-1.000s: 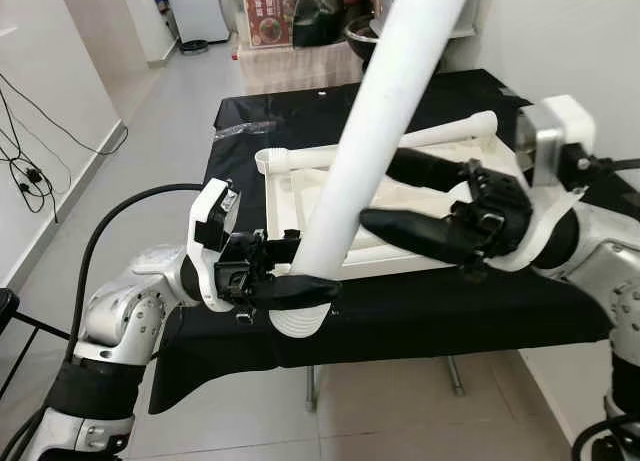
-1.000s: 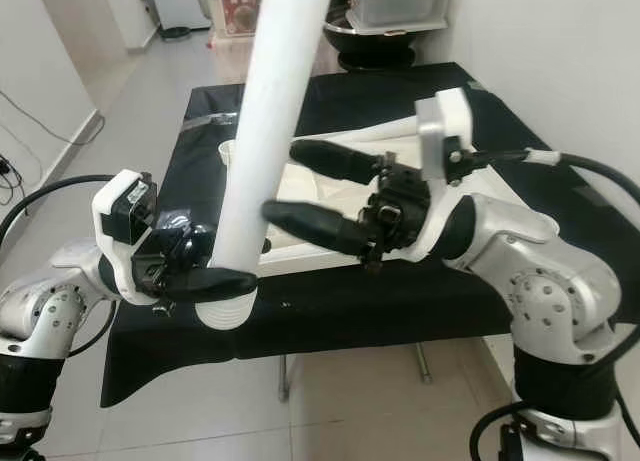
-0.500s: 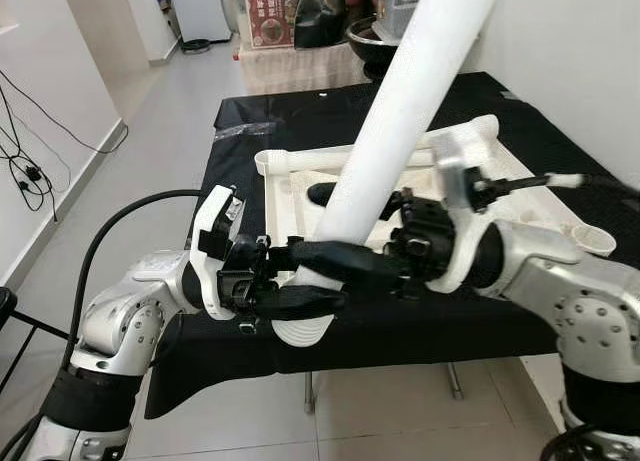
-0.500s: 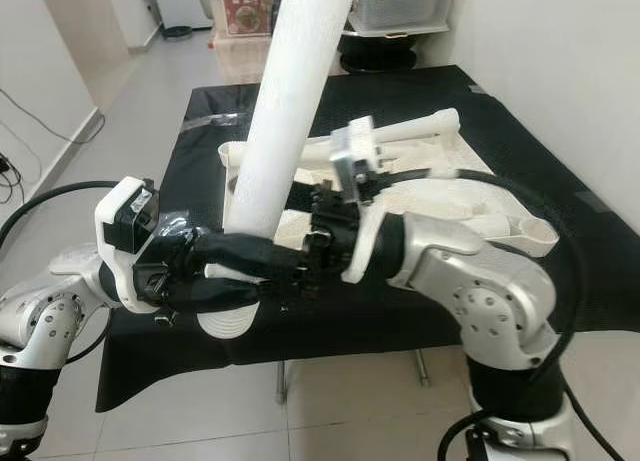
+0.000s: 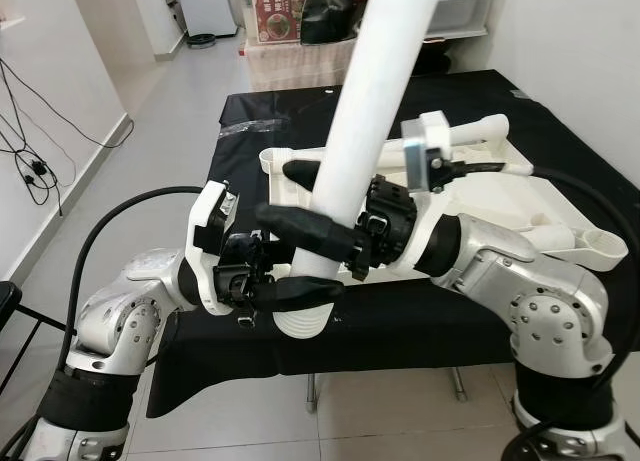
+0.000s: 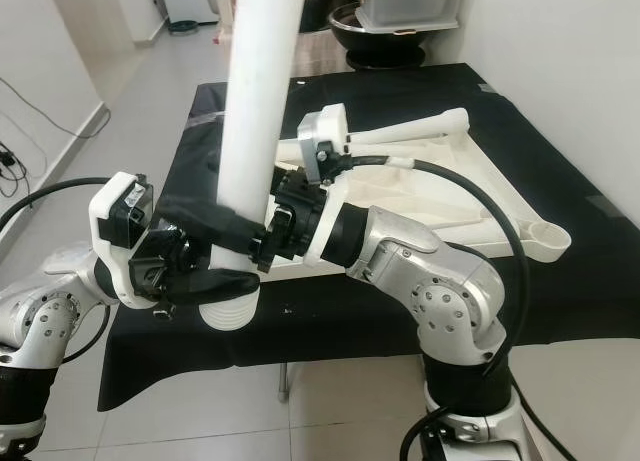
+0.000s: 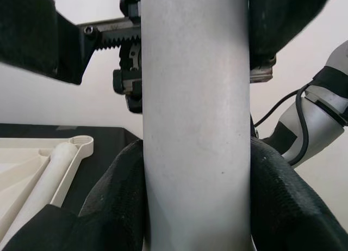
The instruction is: Building children table
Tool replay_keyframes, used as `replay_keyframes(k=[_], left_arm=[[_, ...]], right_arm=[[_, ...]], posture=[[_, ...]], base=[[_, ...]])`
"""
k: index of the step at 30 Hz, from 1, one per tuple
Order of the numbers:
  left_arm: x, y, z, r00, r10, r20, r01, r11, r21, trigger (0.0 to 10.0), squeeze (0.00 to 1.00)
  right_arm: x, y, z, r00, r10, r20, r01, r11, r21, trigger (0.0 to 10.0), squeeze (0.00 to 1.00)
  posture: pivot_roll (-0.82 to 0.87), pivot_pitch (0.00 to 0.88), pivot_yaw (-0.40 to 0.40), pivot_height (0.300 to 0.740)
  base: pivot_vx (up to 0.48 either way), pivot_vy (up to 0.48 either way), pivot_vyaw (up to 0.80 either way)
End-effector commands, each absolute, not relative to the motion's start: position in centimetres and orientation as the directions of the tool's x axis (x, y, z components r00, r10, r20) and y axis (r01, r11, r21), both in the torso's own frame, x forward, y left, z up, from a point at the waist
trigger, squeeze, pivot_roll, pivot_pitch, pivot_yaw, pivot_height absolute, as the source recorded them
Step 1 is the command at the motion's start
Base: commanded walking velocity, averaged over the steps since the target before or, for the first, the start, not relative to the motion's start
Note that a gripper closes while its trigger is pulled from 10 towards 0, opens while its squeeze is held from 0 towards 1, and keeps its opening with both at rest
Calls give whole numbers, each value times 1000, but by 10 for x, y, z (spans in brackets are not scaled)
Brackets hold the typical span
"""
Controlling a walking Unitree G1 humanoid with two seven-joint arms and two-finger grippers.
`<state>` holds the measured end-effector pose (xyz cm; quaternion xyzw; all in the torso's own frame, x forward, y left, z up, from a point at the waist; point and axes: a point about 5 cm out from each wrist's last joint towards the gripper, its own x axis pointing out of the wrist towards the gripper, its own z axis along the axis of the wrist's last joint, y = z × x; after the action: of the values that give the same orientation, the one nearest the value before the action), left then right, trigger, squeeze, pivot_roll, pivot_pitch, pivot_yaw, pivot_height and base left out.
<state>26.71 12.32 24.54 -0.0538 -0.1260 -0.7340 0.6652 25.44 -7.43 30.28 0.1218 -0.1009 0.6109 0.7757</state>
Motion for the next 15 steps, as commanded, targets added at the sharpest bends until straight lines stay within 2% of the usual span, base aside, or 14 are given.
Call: replay_keyframes(k=[1, 2, 3, 4, 5, 7, 11, 15], left_arm=[[266, 115, 244, -142, -961, 236, 987, -118, 111, 10000, 0], [266, 115, 244, -142, -961, 236, 987, -118, 111, 10000, 0], [266, 114, 244, -141, -961, 238, 987, -118, 111, 10000, 0], [266, 114, 244, -141, -961, 238, 987, -118, 111, 10000, 0], [266, 114, 244, -141, -961, 239, 987, -117, 111, 10000, 0], [266, 114, 244, -141, -961, 239, 987, -117, 110, 10000, 0], [268, 118, 246, -130, -961, 245, 989, -107, 105, 10000, 0], [269, 120, 246, -124, -962, 241, 989, -101, 105, 10000, 0]], right_arm=[[248, -67, 305, 183, 929, 322, -983, 181, 35, 6980, 0], [248, -67, 305, 183, 929, 322, -983, 181, 35, 6980, 0], [245, -67, 305, 156, 932, 328, -987, 159, 17, 824, 0], [245, -67, 305, 156, 932, 328, -987, 159, 17, 824, 0], [243, -66, 305, 141, 934, 329, -989, 147, 7, 0, 0], [242, -66, 305, 132, 935, 329, -990, 140, 1, 0, 0], [235, -68, 304, 59, 955, 291, -996, 76, -49, 0, 0], [235, -69, 301, 42, 970, 239, -996, 60, -70, 0, 0]], posture=[[-127, 32, 26, 740], [-127, 32, 26, 740], [-126, 31, 26, 740], [-126, 31, 26, 740], [-126, 30, 27, 740], [-126, 30, 27, 740], [-123, 28, 29, 740], [-118, 26, 28, 740]], base=[[0, 0, 0], [0, 0, 0], [0, 0, 0], [0, 0, 0], [0, 0, 0], [0, 0, 0], [0, 0, 0], [0, 0, 0]])
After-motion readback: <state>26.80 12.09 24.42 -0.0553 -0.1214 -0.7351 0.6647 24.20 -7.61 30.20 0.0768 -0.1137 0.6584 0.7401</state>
